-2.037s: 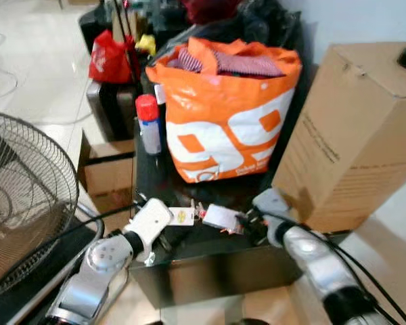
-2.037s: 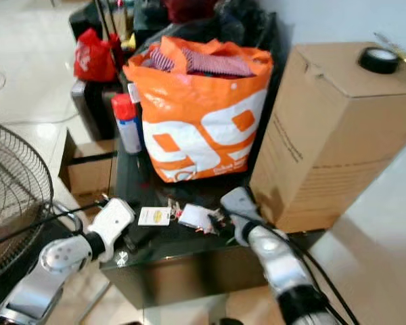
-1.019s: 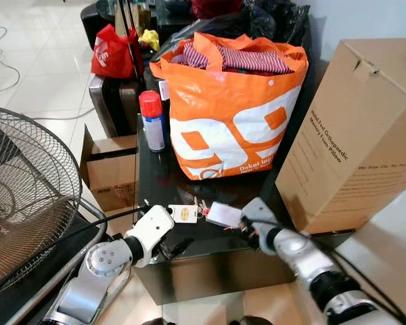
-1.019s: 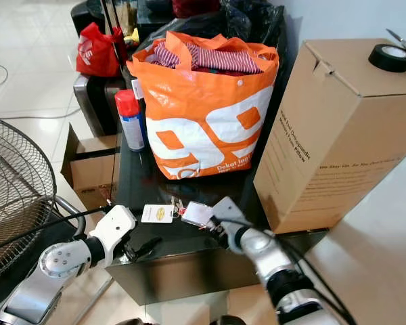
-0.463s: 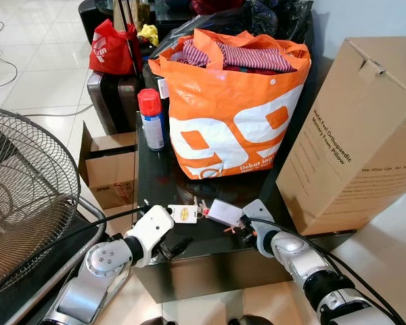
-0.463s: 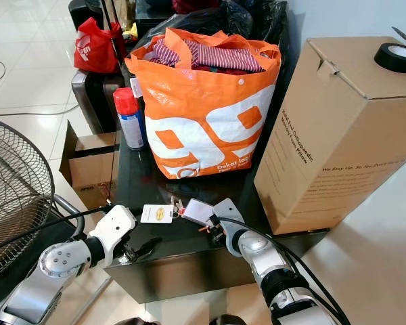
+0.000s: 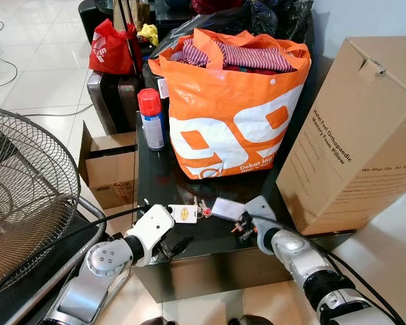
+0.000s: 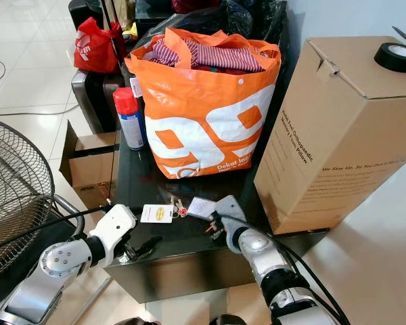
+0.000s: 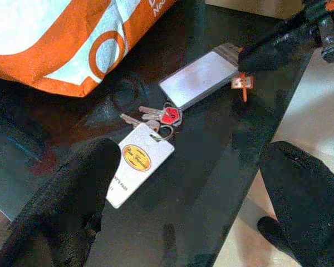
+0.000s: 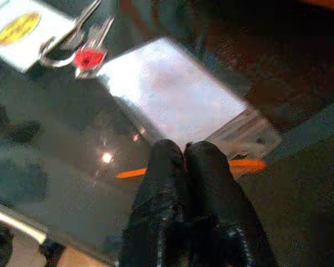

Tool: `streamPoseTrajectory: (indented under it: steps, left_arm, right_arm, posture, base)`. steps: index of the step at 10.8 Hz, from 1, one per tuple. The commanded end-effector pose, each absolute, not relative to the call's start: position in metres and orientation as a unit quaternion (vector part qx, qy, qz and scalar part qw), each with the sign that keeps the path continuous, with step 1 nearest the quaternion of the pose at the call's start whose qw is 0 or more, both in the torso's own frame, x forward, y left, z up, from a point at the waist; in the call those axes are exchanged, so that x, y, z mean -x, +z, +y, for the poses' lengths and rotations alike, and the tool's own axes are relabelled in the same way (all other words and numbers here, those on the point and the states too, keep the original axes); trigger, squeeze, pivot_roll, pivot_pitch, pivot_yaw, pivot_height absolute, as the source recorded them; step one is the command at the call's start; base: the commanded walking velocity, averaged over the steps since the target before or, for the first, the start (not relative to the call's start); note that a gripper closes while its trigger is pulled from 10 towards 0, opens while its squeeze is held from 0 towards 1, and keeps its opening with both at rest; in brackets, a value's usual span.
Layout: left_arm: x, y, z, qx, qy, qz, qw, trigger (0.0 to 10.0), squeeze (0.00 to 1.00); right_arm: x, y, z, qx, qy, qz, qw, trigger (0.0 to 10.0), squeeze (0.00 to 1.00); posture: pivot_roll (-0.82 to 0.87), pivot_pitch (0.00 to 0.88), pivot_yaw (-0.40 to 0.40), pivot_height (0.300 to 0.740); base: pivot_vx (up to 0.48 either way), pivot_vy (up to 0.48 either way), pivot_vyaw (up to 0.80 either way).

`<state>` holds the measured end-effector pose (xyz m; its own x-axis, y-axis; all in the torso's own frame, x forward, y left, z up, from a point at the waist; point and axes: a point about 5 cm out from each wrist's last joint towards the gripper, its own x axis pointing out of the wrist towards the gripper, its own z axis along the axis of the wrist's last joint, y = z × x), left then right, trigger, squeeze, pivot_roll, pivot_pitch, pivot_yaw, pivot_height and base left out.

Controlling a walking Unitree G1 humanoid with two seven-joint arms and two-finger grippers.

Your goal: Hang keys on a hook

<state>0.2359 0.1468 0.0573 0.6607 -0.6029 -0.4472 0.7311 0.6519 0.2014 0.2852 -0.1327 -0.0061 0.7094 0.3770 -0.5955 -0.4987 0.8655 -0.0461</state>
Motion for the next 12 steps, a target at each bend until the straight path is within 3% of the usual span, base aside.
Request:
streamPoseTrajectory:
  steps: [1, 5, 6, 7, 10, 12]
  left_arm:
    - [-0.239, 0.059, 0.148, -0.189, -0.369, 0.170, 0.894, 10.0, 0.00]
    - [-0.241, 0.060, 0.146, -0.190, -0.370, 0.165, 0.895, 10.0, 0.00]
    - [-0.241, 0.060, 0.145, -0.191, -0.370, 0.165, 0.894, 10.0, 0.00]
    - [-0.241, 0.060, 0.145, -0.192, -0.371, 0.166, 0.893, 10.0, 0.00]
    - [-0.232, 0.056, 0.149, -0.198, -0.377, 0.179, 0.887, 10.0, 0.00]
    - [-0.228, 0.055, 0.152, -0.202, -0.377, 0.185, 0.885, 10.0, 0.00]
  right_arm:
    - [-0.293, 0.002, -0.134, 0.096, 0.231, 0.277, 0.928, 0.0, 0.00]
    - [-0.298, 0.017, -0.144, 0.082, 0.244, 0.230, 0.939, 0.0, 0.00]
    - [-0.292, 0.019, -0.141, 0.150, 0.295, 0.206, 0.921, 10.0, 1.00]
    - [-0.288, 0.017, -0.138, 0.209, 0.319, 0.198, 0.903, 10.0, 1.00]
    - [-0.278, 0.010, -0.115, 0.284, 0.352, 0.185, 0.872, 10.0, 1.00]
    - [-0.278, 0.008, -0.107, 0.304, 0.349, 0.179, 0.868, 10.0, 1.00]
  posture:
    - [-0.13, 0.068, 0.005, 0.740]
    - [-0.14, 0.063, 0.009, 0.740]
    - [-0.14, 0.070, 0.009, 0.740]
    - [-0.14, 0.077, 0.009, 0.740]
    - [-0.14, 0.118, 0.003, 0.740]
    - [-0.13, 0.137, -0.002, 0.740]
  base:
    - [0.000, 0.000, 0.00]
    - [0.000, 0.000, 0.00]
    - [0.000, 0.000, 0.00]
    - [0.000, 0.000, 0.00]
    - [0.000, 0.000, 0.00]
    - [0.000, 0.000, 0.00]
